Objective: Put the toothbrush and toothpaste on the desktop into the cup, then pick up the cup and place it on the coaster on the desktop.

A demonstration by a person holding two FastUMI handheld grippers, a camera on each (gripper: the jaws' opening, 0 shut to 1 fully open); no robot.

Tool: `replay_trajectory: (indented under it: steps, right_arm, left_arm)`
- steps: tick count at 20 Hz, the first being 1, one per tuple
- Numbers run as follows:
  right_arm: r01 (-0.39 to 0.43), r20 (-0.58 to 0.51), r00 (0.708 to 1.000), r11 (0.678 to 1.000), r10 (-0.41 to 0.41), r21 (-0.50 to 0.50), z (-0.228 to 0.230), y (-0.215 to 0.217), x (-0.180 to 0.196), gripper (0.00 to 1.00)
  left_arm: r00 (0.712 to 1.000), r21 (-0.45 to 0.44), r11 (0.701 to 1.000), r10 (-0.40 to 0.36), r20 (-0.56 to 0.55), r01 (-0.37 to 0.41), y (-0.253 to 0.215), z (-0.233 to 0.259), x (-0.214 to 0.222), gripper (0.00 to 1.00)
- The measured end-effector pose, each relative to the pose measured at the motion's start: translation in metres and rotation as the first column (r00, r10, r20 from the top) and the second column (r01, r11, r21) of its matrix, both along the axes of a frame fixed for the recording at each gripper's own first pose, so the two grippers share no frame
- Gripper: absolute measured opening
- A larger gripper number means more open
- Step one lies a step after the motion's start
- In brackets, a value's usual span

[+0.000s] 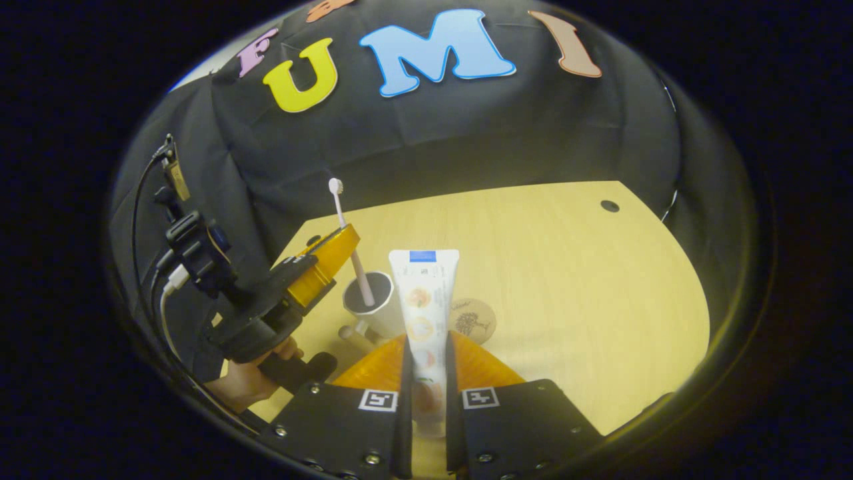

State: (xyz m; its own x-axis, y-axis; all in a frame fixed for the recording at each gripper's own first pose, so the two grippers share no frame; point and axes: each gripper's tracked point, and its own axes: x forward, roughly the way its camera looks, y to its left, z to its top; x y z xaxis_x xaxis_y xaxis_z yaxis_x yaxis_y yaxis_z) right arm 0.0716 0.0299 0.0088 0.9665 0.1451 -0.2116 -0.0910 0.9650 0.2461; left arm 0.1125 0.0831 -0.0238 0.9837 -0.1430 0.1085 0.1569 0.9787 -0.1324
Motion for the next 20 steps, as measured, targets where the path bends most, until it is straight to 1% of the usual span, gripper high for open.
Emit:
replay_trajectory:
  steps: [2,3,4,5,6,7,9,11,13,14,15,18,20]
  right_arm:
    - [-0.003,-0.001,1.0,1.0,0.003,-0.005,-0.002,0.002,0.0,0.21]
    - [-0.004,0.0,1.0,1.0,0.004,-0.007,-0.002,0.002,0.0,0.21]
    - [-0.004,0.0,1.0,1.0,0.004,-0.007,-0.002,0.003,-0.001,0.21]
    - [-0.004,-0.001,1.0,1.0,0.004,-0.006,-0.002,0.003,-0.002,0.21]
    - [-0.003,0.002,1.0,1.0,0.003,-0.004,-0.003,0.003,-0.002,0.21]
    - [-0.006,0.006,1.0,1.0,0.006,-0.001,-0.001,0.004,-0.002,0.21]
    - [-0.01,0.014,1.0,1.0,0.01,0.01,0.001,0.006,-0.001,0.21]
    - [-0.014,0.03,0.999,1.0,0.013,0.022,0.007,0.008,0.002,0.21]
    - [-0.027,0.051,0.998,0.999,0.025,0.032,0.014,0.015,0.007,0.2]
    - [-0.041,0.057,0.998,0.998,0.038,0.04,0.017,0.02,0.011,0.2]
    - [-0.054,0.068,0.996,0.997,0.05,0.051,0.022,0.025,0.014,0.2]
    - [-0.079,0.111,0.991,0.995,0.072,0.065,0.038,0.039,0.025,0.21]
    - [-0.086,0.147,0.986,0.994,0.076,0.065,0.051,0.045,0.036,0.21]
  left_arm:
    - [0.999,-0.014,1.0,-0.003,-0.044,0.002,-0.002,-0.013,0.003,0.13]
    - [0.999,-0.017,1.0,-0.003,-0.05,0.002,-0.002,-0.017,0.003,0.2]
    - [0.998,-0.017,1.0,-0.004,-0.061,0.003,-0.002,-0.018,0.004,0.21]
    - [0.997,-0.017,1.0,-0.018,-0.072,0.017,-0.004,-0.022,0.002,0.15]
    - [0.996,-0.016,1.0,-0.015,-0.083,0.013,-0.004,-0.025,0.0,0.19]
    - [0.996,-0.019,1.0,-0.021,-0.09,0.02,-0.004,-0.027,-0.001,0.17]
    - [0.996,-0.034,0.999,-0.027,-0.087,0.024,-0.003,-0.027,-0.009,0.26]
    - [0.995,-0.043,0.999,-0.025,-0.097,0.021,-0.001,-0.032,-0.021,0.39]
    - [0.993,-0.043,0.999,-0.024,-0.114,0.019,-0.002,-0.034,-0.033,0.63]
    - [0.993,-0.044,0.999,-0.028,-0.118,0.023,-0.001,-0.032,-0.04,0.72]
    - [0.993,-0.042,0.999,-0.02,-0.119,0.015,0.002,-0.029,-0.042,0.8]
    - [0.993,-0.018,1.0,0.001,-0.122,-0.003,0.011,-0.025,-0.058,0.79]
    - [0.992,-0.009,1.0,0.0,-0.126,-0.002,0.016,-0.024,-0.075,0.79]
